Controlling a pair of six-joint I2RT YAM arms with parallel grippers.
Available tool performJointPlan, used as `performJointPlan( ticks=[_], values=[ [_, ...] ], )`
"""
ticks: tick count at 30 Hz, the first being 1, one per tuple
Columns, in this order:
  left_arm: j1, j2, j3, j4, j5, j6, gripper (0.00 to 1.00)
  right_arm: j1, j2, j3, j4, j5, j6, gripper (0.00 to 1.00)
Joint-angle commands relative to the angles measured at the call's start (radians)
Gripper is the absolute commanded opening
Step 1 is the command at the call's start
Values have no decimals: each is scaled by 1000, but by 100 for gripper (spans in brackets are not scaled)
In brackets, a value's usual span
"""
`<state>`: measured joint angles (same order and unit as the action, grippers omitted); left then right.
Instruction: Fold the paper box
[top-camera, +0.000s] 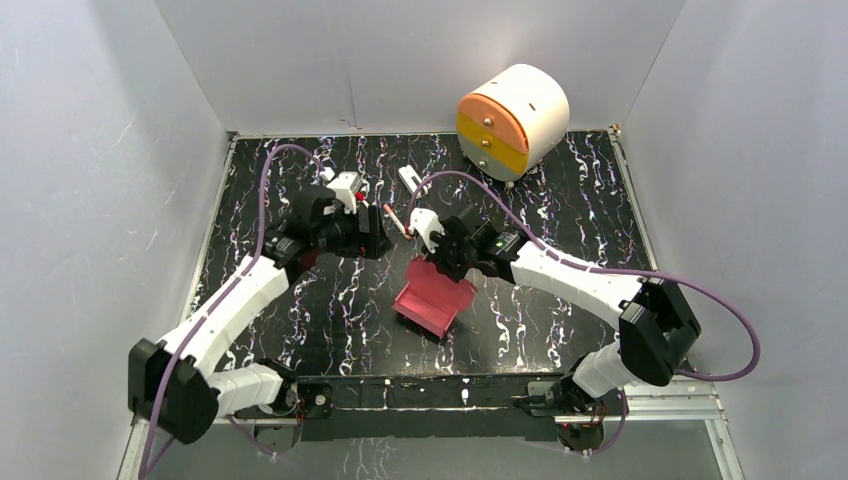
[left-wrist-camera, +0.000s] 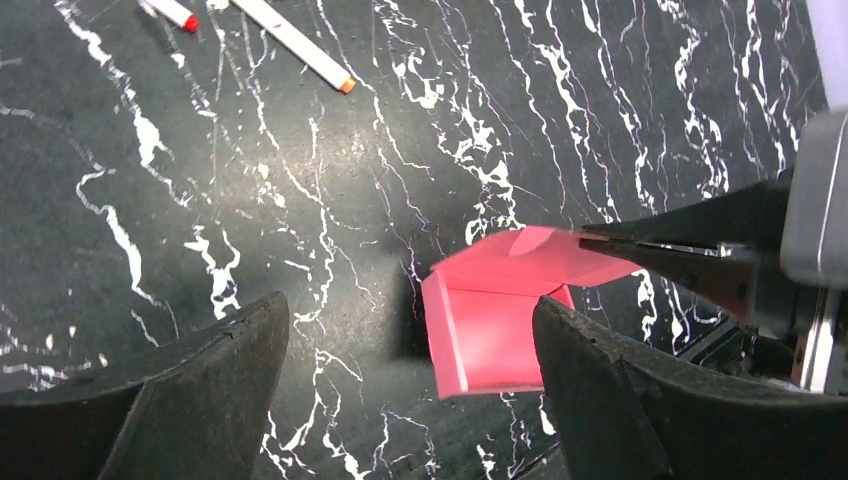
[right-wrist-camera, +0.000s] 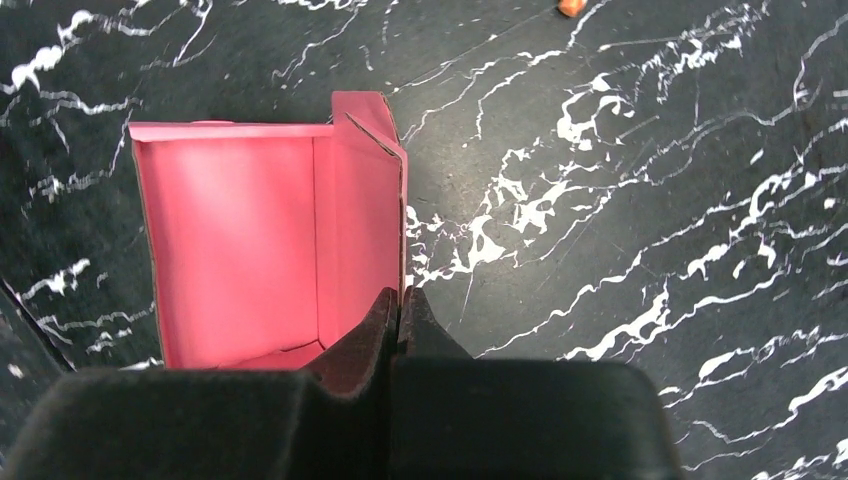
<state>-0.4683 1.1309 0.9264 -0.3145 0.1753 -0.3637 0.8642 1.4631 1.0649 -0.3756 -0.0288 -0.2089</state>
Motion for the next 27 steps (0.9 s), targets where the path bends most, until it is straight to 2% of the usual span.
performJointPlan(
  ticks=[1,5,8,11,16,20,21,23,25,27],
  values=[
    [15,69,105,-33,171,148,87,2,-34,-11,-17,-79,-155,2],
    [15,52,97,-30,182,177,87,2,-28,17,-15,-99,-176,3],
    [16,-18,55,-33,89,150,88,5,-3,61,-17,-112,-219,5],
    [20,-106,2,-45,-63,101,88,17,44,135,-45,-104,-268,5],
    [26,-211,-99,-59,-195,74,89,84,123,221,-95,17,-364,6],
    [28,-271,-171,-20,-181,79,89,140,154,228,-79,83,-428,6],
    [28,-276,-179,-13,-176,83,89,146,160,225,-71,92,-432,9],
    [29,-268,-181,-13,-175,100,89,154,170,218,-49,111,-434,26],
    [29,-253,-178,-15,-129,112,89,154,172,216,-33,122,-425,29],
    [30,-235,-176,-16,-104,118,89,154,157,207,-6,126,-418,40]
  ],
)
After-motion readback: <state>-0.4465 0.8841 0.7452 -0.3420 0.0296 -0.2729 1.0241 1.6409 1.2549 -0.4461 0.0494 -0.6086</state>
